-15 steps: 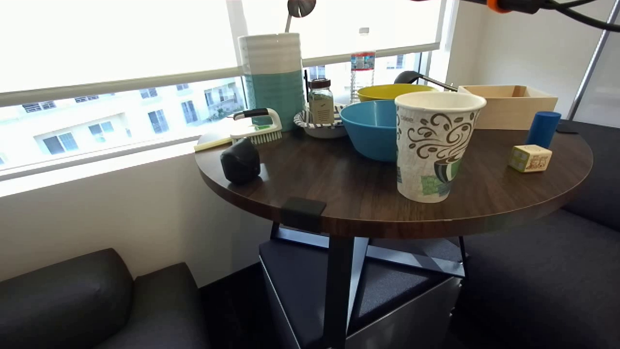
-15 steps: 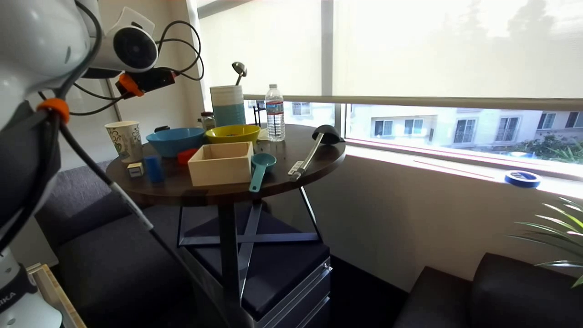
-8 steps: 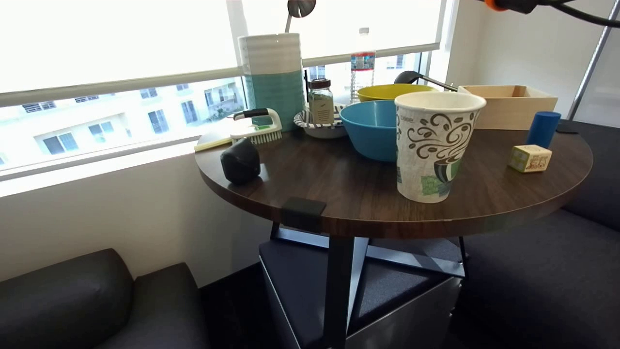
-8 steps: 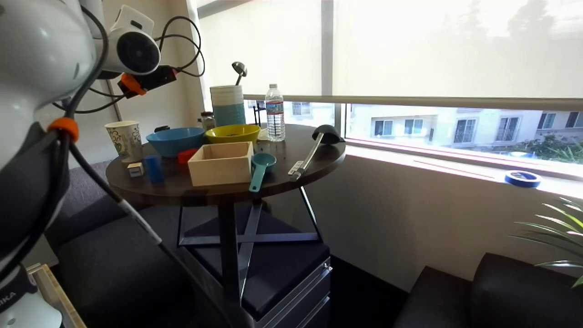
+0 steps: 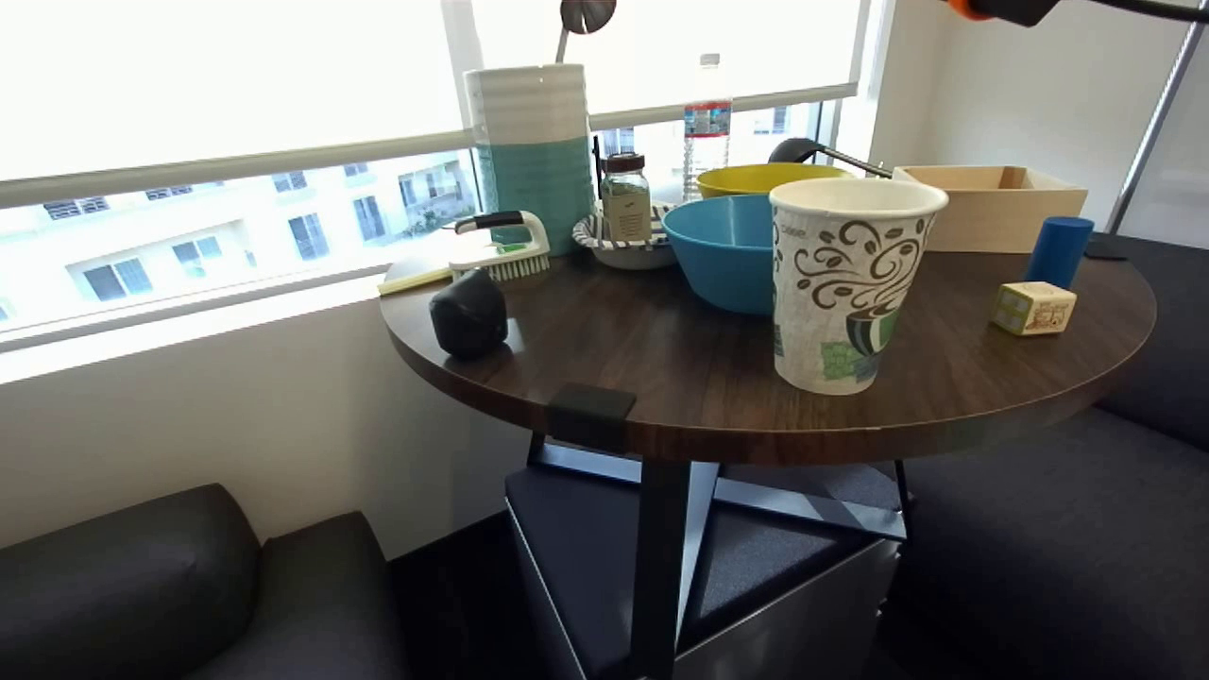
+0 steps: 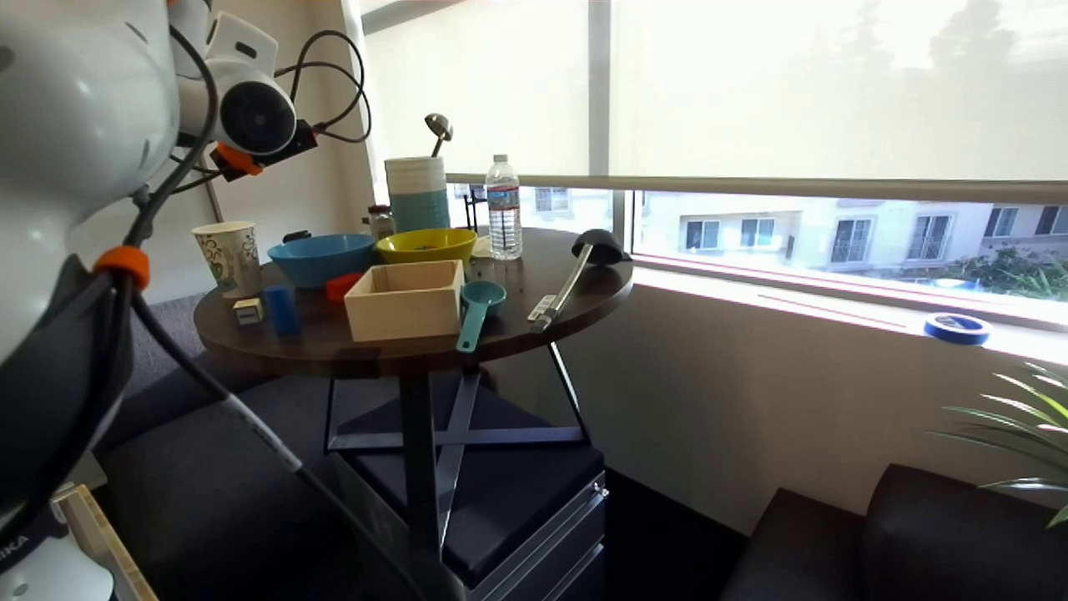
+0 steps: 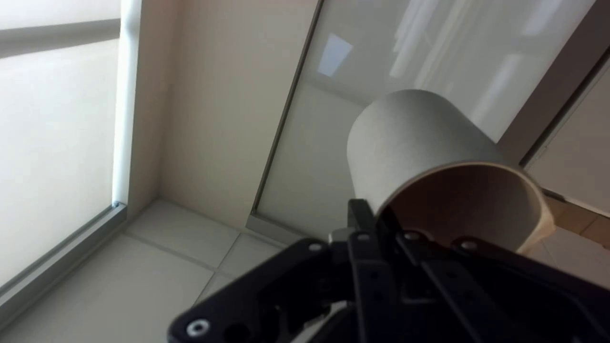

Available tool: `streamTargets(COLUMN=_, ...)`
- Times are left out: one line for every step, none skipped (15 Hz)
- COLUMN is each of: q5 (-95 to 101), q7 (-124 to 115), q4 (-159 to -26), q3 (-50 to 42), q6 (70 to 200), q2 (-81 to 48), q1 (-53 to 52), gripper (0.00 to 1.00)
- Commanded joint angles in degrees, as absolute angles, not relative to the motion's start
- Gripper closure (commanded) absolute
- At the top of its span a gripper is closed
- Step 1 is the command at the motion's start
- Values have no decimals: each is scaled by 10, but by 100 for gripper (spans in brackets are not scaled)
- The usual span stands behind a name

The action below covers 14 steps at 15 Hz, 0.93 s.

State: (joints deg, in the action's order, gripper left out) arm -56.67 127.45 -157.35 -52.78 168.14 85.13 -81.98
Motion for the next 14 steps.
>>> streamTargets(q5=-680, q7=1381, q4=-1573, q3=-523, q6=1621, q2=851, q1=-789, gripper=99)
streamTargets(q5=-690, q7=1396, q4=-1574, q3=-528, q6=1617, q2=851, q1=-789, gripper=99)
streamTargets(q5=-700, q7=1410, q4=-1574, q3=-529, q6=1614, q2=851, q1=-788, gripper=99)
streamTargets(q5=-709, q7=1422, q4=-1575, q3=-529, q6=1616, q2=851, q1=-788, gripper=99)
streamTargets(q5=-711, q7=1429, q4=-1575, q3=-530, q6=1622, q2=851, q1=-793, gripper=99)
streamTargets(q5=-717, q7=1435, q4=-1575, q3=-531, q6=1627, q2=851, q1=-797, gripper=99)
streamTargets(q5=-721, q7=1438, q4=-1576, q3=-531, q6=1633, q2=851, q1=-800, gripper=99)
streamTargets(q5=-694, q7=1408, q4=-1577, q3=-532, q6=1629, q2=851, q1=-793, gripper=99)
streamTargets(q5=-694, q7=1410, q4=-1577, q3=-534, q6=1629, q2=851, q1=-793, gripper=95)
streamTargets(q5=-694, q7=1410, q4=-1577, q3=-534, q6=1629, q2=851, q1=-793, gripper=95)
streamTargets(q5=-694, q7=1410, q4=-1577, q3=-534, q6=1629, q2=851, q1=-793, gripper=95)
streamTargets(q5=-694, q7=1410, q4=-1577, q3=-534, q6=1629, q2=851, q1=-793, gripper=95)
streamTargets(q5=-694, q7=1410, q4=-1577, q3=-534, q6=1629, q2=851, q1=-793, gripper=99)
streamTargets(q5=-702, q7=1421, q4=-1576, q3=-541, q6=1617, q2=851, q1=-790, gripper=99)
